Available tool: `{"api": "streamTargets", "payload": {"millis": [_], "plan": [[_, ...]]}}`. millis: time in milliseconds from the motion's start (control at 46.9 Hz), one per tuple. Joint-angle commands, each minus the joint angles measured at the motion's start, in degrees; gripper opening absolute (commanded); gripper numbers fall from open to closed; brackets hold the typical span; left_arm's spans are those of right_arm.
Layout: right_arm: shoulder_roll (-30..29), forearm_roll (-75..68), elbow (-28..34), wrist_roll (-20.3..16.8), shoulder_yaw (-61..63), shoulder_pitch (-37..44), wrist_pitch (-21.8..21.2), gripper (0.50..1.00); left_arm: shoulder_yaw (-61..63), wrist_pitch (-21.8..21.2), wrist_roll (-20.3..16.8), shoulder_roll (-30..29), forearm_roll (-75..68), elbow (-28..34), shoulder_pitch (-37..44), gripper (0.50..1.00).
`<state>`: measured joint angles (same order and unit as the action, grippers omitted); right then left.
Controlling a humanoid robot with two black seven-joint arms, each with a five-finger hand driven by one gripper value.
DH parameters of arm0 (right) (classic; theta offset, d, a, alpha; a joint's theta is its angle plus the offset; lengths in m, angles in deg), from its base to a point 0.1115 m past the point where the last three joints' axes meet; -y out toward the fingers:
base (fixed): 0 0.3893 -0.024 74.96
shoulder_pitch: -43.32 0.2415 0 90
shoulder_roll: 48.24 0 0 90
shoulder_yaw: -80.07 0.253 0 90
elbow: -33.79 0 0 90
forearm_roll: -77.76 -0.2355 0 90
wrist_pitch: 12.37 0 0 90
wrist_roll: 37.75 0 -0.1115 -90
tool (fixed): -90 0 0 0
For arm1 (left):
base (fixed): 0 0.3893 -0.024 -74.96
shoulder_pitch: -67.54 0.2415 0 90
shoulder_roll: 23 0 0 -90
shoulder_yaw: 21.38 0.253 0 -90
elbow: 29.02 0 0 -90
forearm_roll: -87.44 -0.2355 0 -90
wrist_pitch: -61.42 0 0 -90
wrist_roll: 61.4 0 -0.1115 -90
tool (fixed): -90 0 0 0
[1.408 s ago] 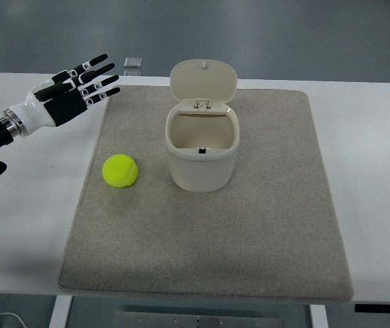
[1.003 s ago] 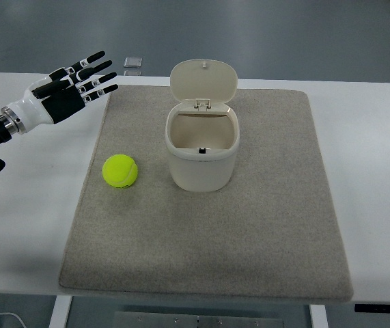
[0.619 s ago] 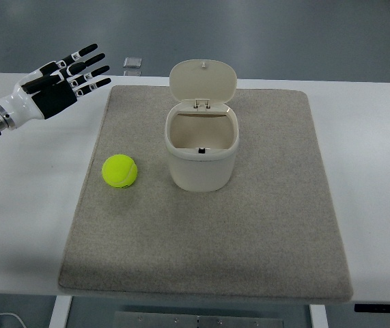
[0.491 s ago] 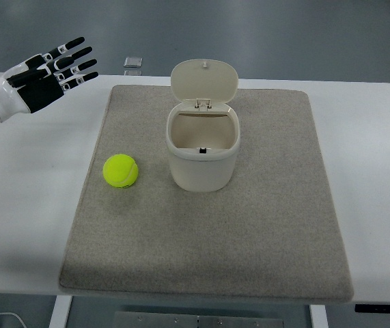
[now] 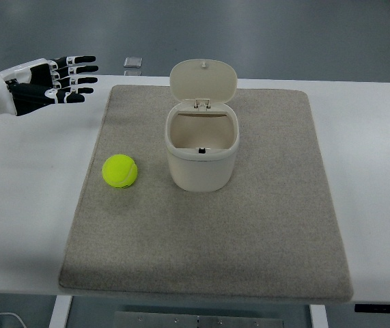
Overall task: Put tennis ball into box with left hand
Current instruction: 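Lower the left hand and reach toward the tennis ball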
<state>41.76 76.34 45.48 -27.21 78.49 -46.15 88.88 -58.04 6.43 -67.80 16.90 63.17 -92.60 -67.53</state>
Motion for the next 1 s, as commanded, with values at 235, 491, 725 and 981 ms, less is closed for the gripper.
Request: {"api": "streamTargets", "payload": {"millis": [235, 491, 725, 981], "plan": [[0.0, 0.0, 0.0, 0.0, 0.0, 0.0, 0.0, 0.938, -0.7, 0.0, -4.9, -1.4, -22.9, -3.4, 0.1, 0.994], [0.0, 0.0, 0.0, 0.0, 0.0, 0.0, 0.0, 0.94, 0.0, -6.4, -8.1, -4.7, -40.5, -12.7, 0.9, 0.994], [0.0, -0.1, 0.0, 0.0, 0.0, 0.0, 0.0, 0.938, 0.6, -11.5, -11.1, -4.7, -54.6, -17.5, 2.2, 0.994], [0.0, -0.1, 0.0, 0.0, 0.0, 0.0, 0.0, 0.938, 0.9, -12.5, -11.1, -2.7, -64.2, -17.5, 2.9, 0.992]]}}
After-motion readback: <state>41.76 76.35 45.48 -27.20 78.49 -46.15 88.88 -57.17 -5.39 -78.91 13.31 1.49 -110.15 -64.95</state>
